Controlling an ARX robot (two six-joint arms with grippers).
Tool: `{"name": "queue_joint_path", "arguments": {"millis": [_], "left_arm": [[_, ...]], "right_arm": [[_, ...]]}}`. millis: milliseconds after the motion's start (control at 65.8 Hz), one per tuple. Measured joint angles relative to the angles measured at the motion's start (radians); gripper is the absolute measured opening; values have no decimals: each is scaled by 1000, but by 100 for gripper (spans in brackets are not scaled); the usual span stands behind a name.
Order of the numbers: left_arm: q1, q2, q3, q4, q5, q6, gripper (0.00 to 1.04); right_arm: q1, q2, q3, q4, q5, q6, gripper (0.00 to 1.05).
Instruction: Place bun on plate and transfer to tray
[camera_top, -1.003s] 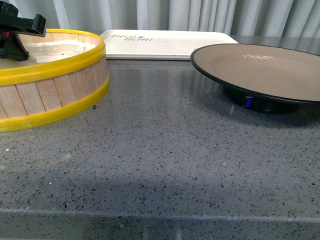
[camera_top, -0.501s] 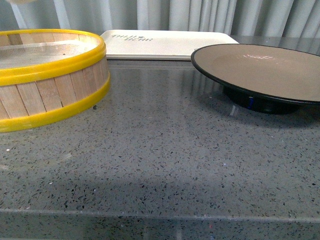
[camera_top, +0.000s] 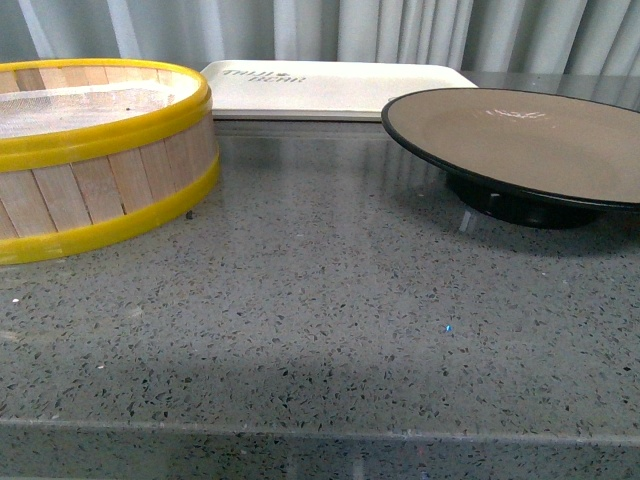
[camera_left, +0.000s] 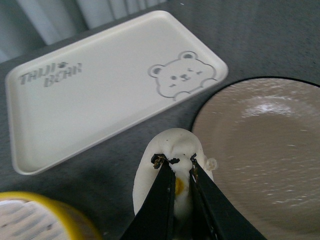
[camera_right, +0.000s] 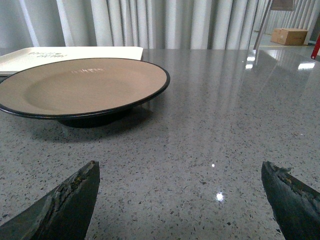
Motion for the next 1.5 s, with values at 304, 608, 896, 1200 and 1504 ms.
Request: {"name": "queue_joint_path", "arguments": {"millis": [304,608,896,1200,1504], "left_arm": [[-133,161,84,40,-58,8,5],[-171,316,190,55,-112,45,5],[-182,354,192,56,-118,82,5],[-193,354,185,64,-128,127,5],[-211,373,181,39,-126,128,22]], "right_arm": [[0,0,0,0,0,0,96],[0,0,0,0,0,0,96],[0,0,0,0,0,0,96],[0,0,0,0,0,0,96],[0,0,0,0,0,0,96]]}}
